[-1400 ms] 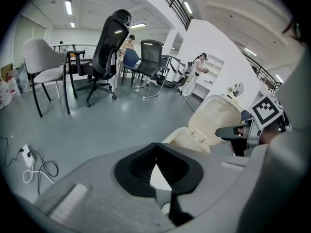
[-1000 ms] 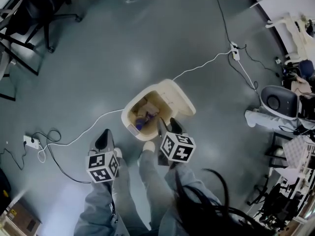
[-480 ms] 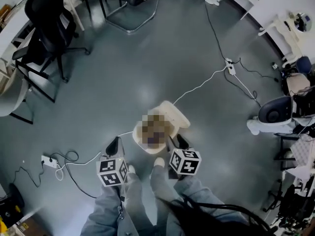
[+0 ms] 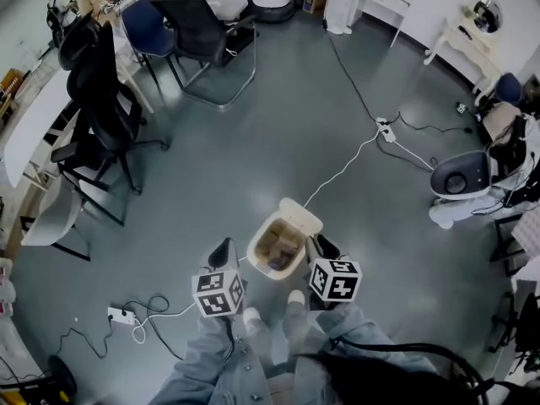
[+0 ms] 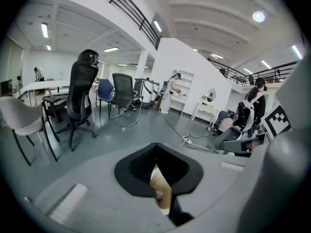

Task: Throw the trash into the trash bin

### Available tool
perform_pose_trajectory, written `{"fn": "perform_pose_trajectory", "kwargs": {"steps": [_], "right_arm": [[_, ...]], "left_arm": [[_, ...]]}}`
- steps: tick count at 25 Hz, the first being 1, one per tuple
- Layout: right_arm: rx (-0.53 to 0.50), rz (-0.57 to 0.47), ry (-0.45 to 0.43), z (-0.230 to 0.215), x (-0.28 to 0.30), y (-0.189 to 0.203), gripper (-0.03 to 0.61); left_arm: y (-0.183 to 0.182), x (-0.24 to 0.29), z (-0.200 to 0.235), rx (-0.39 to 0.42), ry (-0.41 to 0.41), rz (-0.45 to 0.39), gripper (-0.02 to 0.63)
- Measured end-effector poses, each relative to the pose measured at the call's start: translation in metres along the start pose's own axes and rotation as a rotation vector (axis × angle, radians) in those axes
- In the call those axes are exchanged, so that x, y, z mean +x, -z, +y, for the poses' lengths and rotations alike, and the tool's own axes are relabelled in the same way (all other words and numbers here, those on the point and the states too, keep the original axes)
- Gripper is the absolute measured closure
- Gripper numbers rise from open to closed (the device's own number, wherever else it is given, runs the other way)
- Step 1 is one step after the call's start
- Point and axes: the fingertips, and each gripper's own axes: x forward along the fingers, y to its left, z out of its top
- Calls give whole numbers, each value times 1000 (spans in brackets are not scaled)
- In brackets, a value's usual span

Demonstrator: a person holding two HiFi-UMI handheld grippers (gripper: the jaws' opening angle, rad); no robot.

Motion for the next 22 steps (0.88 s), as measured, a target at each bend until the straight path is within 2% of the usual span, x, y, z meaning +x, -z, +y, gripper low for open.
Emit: {"fn": "perform_pose_trajectory", "kwargs": {"steps": [7, 12, 16, 22], "right_arm": [[-17, -129, -8, 6, -53, -50, 574], [-32, -220, 21, -5, -84, -85, 574], [-12, -289, 84, -28, -110, -114, 575], [78, -316, 174, -73, -141, -111, 575]], "left_arm": [[-54, -21, -35, 64, 62, -77, 604], [-85, -32, -55, 116, 110, -137, 604], [-113, -36, -66, 138, 136, -185, 604], [-125, -37, -57, 128, 124, -198, 604]]}}
